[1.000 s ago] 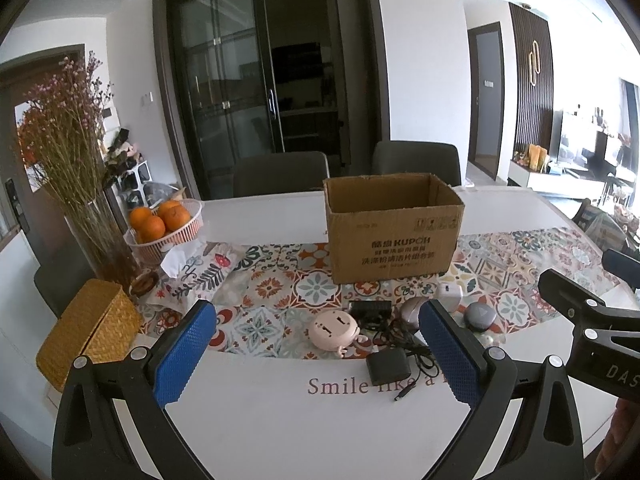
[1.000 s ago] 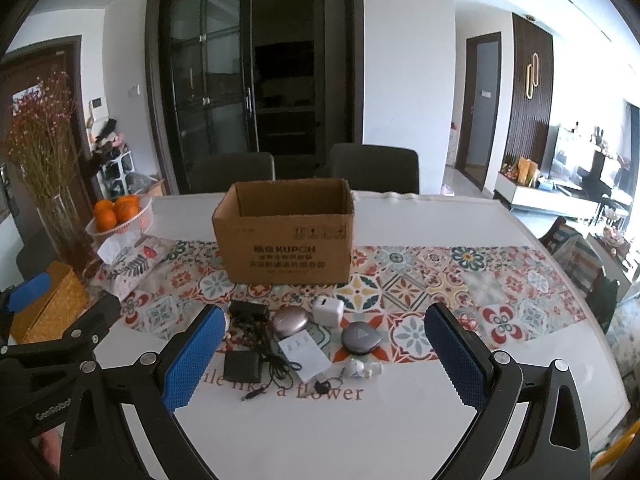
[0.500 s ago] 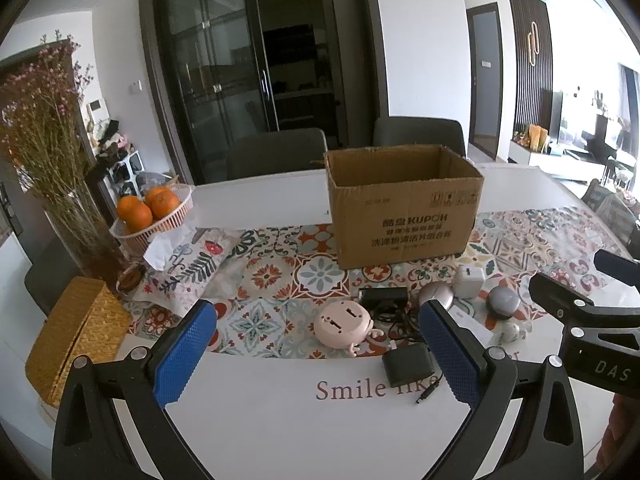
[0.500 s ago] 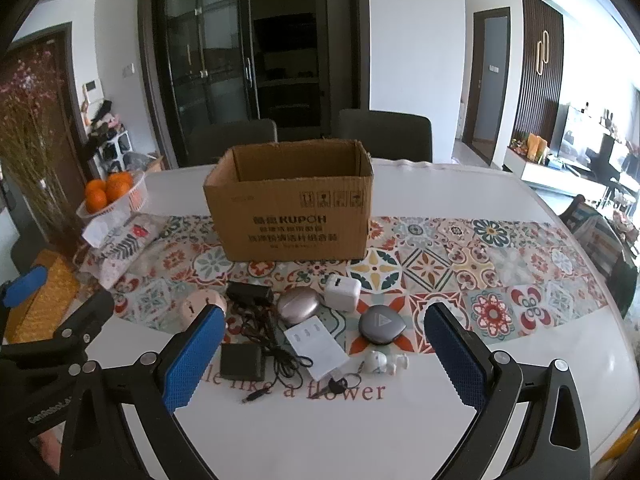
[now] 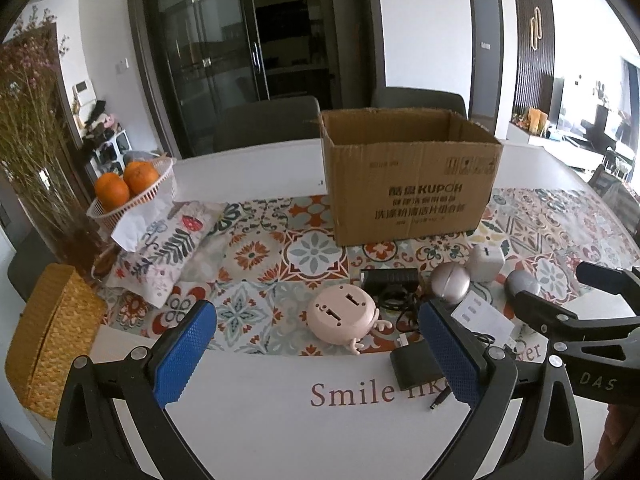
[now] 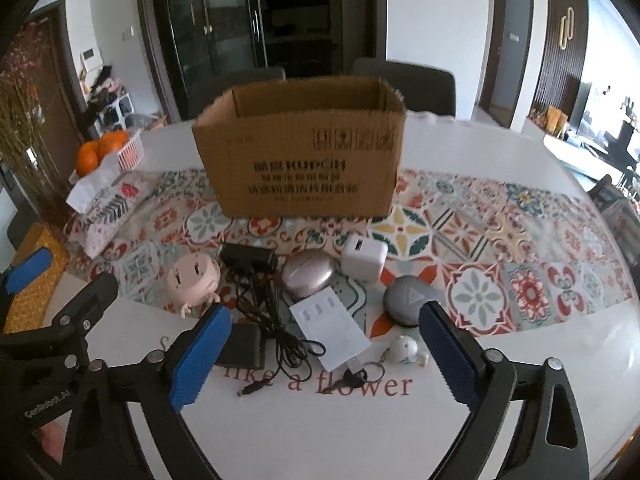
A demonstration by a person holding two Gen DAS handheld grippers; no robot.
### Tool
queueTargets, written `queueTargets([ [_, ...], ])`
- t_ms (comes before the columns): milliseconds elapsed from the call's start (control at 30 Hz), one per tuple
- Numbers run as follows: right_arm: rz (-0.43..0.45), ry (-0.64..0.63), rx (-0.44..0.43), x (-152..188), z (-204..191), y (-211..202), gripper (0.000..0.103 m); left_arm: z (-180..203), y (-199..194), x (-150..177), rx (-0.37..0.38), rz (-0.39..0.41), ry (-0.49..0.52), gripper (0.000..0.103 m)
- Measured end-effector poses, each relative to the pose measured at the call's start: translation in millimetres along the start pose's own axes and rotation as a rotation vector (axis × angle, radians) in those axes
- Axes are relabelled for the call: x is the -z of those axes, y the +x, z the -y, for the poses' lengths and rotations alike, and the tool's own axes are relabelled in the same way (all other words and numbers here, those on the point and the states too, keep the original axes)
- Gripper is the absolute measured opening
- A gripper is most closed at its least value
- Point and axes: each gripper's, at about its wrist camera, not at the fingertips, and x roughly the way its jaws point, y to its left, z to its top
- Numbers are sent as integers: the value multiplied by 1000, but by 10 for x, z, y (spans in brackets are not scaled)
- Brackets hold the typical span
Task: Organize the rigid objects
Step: 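Move the left tool toward the pink round toy while the right tool approaches the white flat case, then close the left gripper on the pink toy while the right gripper closes on the white case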
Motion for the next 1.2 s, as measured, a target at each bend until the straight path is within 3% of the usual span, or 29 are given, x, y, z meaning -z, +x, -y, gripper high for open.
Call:
queueTargets([
  [500,-179,-72,-39,-84,-20,684,81,48,588,49,15,-97,2,102],
  [900,-302,-62,-76,-55,-3,1087,74,78,1004,105,75,-206,-35,99],
  [1200,-332,-82,-83,-83,-76,1254,72,74,1218,106,103,-244,-49,97],
])
